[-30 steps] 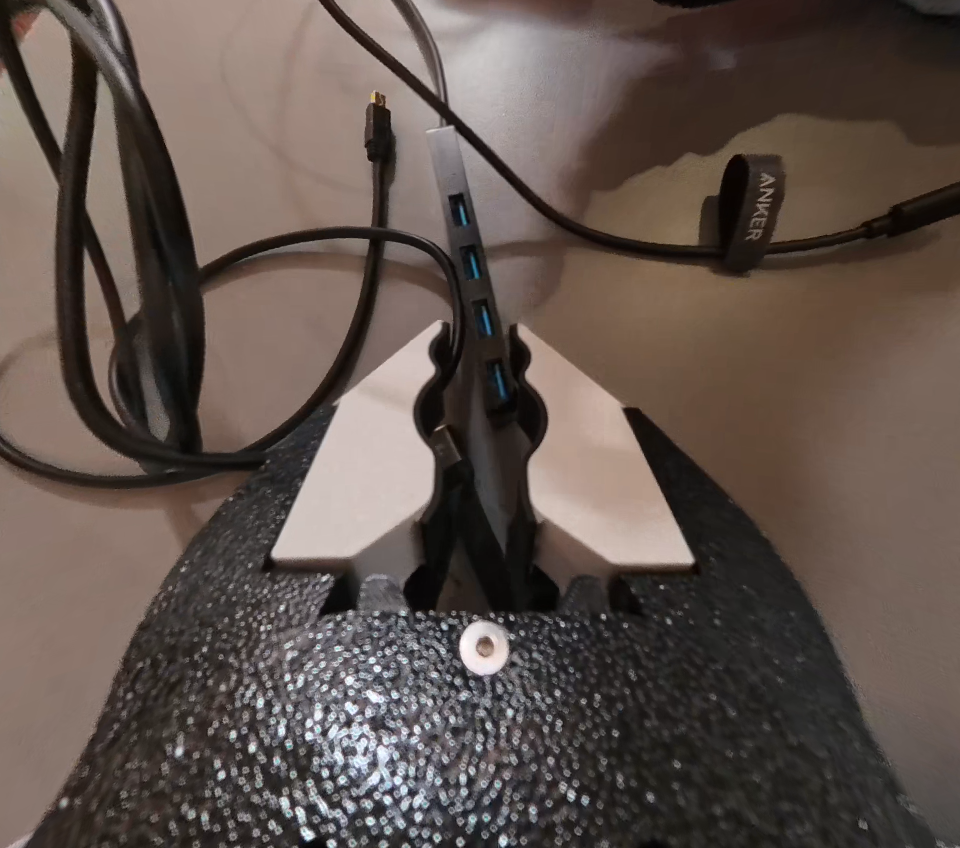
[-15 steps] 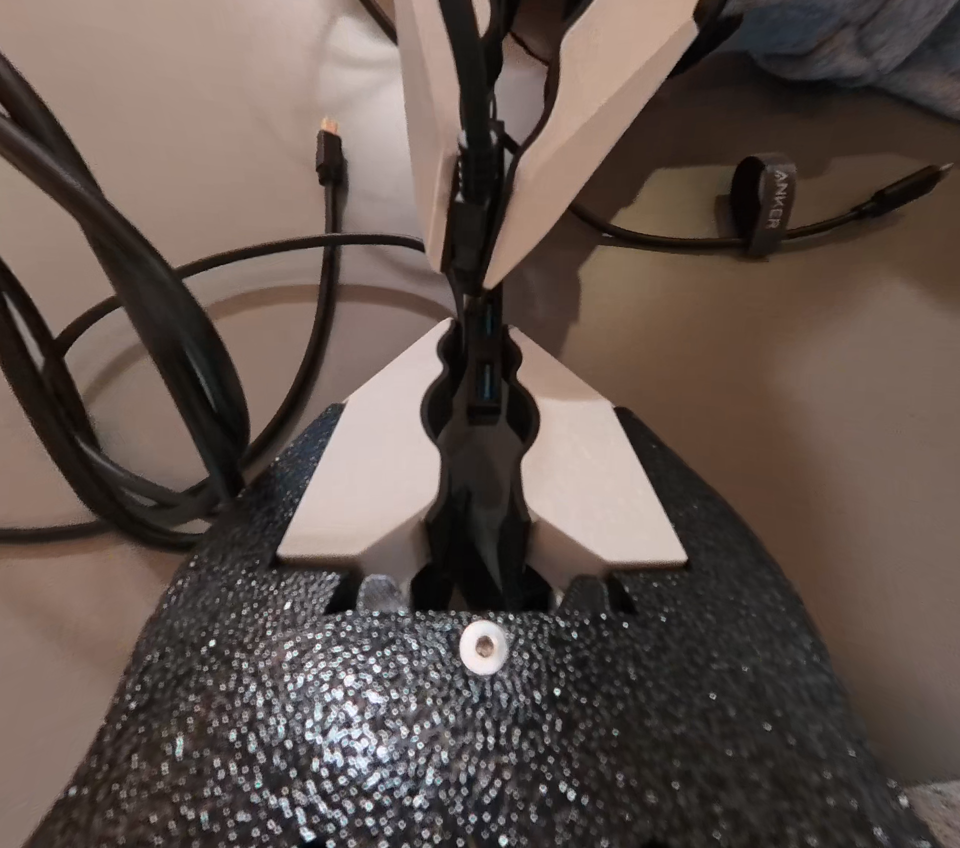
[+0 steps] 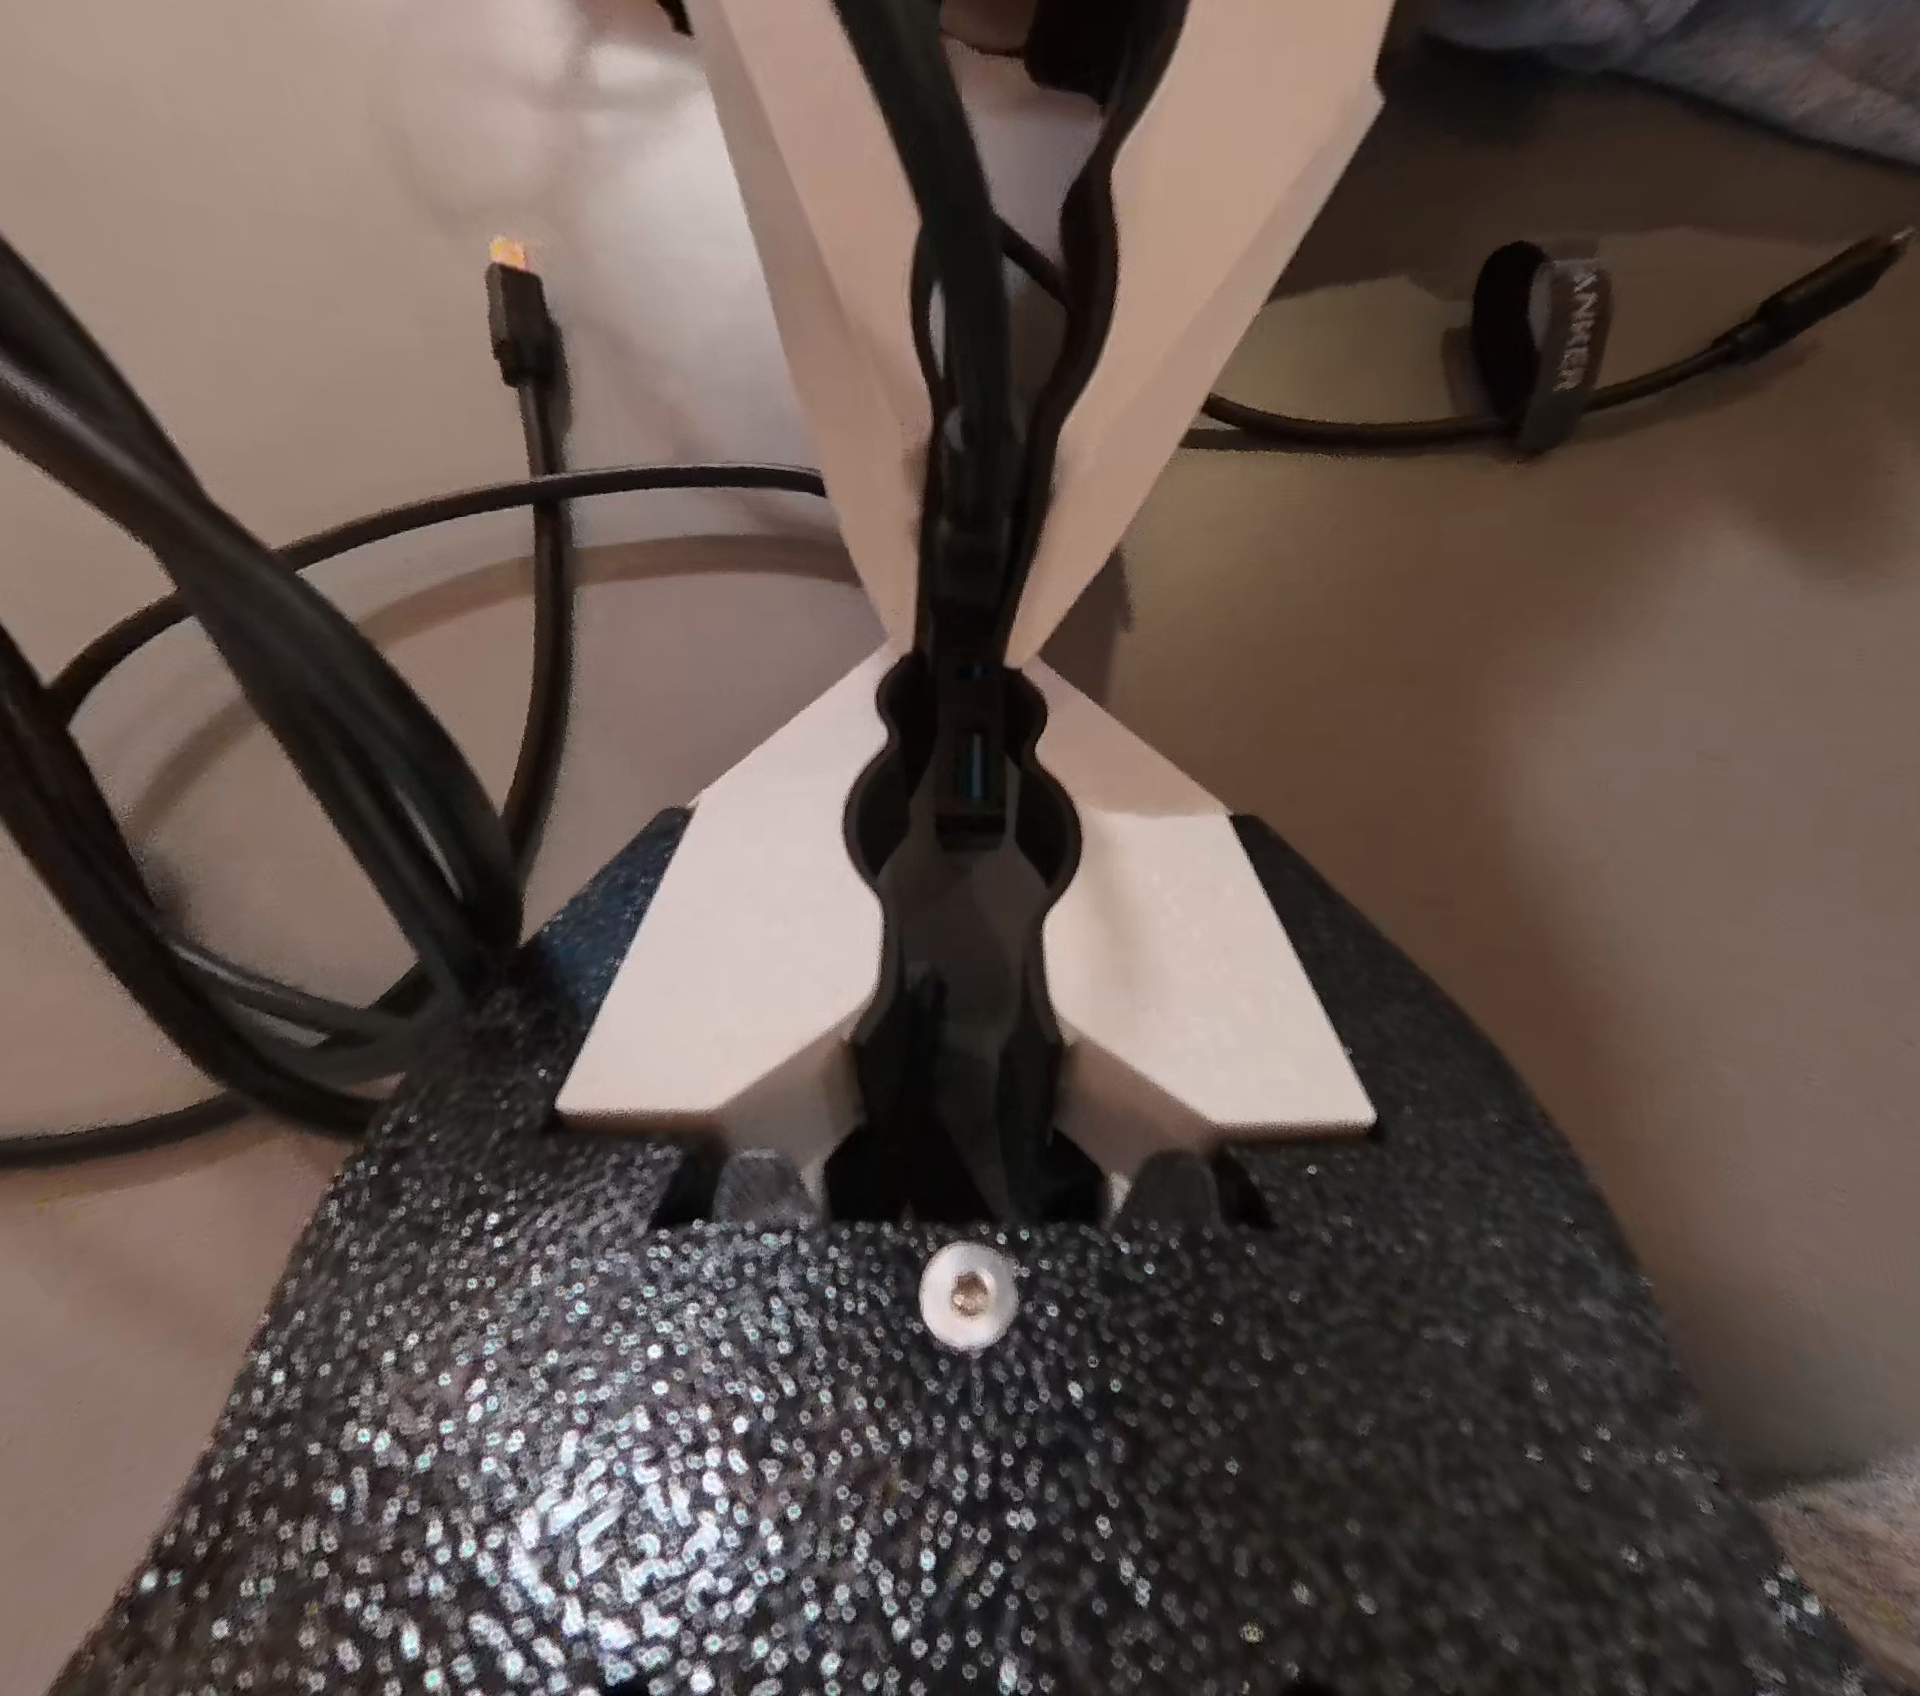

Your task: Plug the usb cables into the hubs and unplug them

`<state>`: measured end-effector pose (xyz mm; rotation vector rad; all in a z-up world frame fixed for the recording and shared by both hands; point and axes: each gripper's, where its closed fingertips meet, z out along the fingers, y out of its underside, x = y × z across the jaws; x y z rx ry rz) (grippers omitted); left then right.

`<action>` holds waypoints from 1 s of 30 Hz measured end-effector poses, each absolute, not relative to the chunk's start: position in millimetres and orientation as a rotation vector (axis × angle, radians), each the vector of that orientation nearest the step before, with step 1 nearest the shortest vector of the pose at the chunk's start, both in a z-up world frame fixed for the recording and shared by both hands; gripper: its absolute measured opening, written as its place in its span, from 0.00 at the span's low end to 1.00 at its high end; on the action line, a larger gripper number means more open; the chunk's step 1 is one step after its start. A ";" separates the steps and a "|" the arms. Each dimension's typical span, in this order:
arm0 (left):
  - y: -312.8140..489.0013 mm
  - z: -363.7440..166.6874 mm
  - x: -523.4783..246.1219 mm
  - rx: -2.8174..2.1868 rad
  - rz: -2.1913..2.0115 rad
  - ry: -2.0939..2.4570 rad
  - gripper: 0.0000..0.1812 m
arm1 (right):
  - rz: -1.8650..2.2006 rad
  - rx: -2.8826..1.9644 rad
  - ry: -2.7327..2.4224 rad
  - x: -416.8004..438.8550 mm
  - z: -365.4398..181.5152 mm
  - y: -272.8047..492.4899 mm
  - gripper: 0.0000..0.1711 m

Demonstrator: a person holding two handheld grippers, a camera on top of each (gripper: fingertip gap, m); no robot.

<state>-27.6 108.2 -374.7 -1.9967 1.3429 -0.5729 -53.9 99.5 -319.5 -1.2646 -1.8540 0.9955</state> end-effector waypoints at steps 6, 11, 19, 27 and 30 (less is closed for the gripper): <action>106.3 -374.8 -23.4 -1.991 -0.622 1.336 0.08 | 1.075 -1.295 -1.853 -49.3 -319.6 97.8 0.04; 105.9 -374.8 -23.1 -1.985 -0.599 1.354 0.08 | 1.046 -1.304 -1.896 -43.5 -320.4 96.8 0.04; 104.4 -374.9 -22.3 -1.974 -0.592 1.372 0.07 | 0.998 -1.286 -1.924 -47.6 -326.0 94.2 0.04; 107.8 -374.0 -22.6 -1.955 -0.552 1.375 0.07 | 0.950 -1.347 -1.912 -47.4 -331.9 95.9 0.04; 109.1 -373.2 -23.2 -1.946 -0.521 1.381 0.07 | 0.938 -1.363 -1.901 -48.0 -332.9 96.8 0.05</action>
